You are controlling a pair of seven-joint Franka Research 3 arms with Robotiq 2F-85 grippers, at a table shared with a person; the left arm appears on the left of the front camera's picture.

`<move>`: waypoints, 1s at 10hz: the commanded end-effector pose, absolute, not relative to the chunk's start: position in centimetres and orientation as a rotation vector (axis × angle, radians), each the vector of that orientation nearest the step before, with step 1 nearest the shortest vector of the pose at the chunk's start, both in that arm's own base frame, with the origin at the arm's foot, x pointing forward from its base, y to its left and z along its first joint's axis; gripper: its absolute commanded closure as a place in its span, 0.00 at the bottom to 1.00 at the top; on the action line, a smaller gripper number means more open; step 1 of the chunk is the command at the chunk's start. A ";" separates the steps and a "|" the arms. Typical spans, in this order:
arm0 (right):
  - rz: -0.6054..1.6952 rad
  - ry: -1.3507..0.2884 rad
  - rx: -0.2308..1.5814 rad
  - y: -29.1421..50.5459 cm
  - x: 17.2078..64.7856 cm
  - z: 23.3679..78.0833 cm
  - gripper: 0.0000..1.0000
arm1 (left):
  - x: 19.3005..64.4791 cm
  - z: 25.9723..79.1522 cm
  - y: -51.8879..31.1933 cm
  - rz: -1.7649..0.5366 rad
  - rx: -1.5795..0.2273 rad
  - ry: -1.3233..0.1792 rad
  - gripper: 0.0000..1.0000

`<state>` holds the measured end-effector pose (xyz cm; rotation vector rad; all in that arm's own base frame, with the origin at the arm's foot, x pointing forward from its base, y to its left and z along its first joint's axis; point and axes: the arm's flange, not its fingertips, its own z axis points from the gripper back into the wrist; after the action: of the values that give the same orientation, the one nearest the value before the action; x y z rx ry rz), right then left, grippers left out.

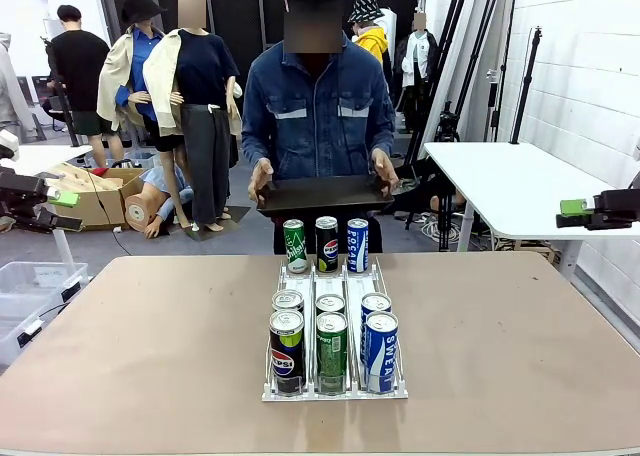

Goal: Retrieve and hand over the desired beverage to the person.
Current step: Pick up a can of the same type that the person held from the Automatic Can Dispenser.

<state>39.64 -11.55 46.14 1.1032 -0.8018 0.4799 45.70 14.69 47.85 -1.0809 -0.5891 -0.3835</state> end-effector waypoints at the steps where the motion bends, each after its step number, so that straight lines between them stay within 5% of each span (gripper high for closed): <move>1: 0.482 -0.792 1.102 -11.6 39.6 46.2 0.00 | 45.7 48.0 14.7 -0.374 -1.077 -0.589 0.00; 10: 0.482 -0.792 1.102 -11.6 39.6 46.2 0.00 | 45.7 48.0 14.7 -0.374 -1.077 -0.589 0.00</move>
<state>39.64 -11.55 46.14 1.1032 -0.8018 0.4799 45.70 14.69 47.85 -1.0809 -0.5891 -0.3836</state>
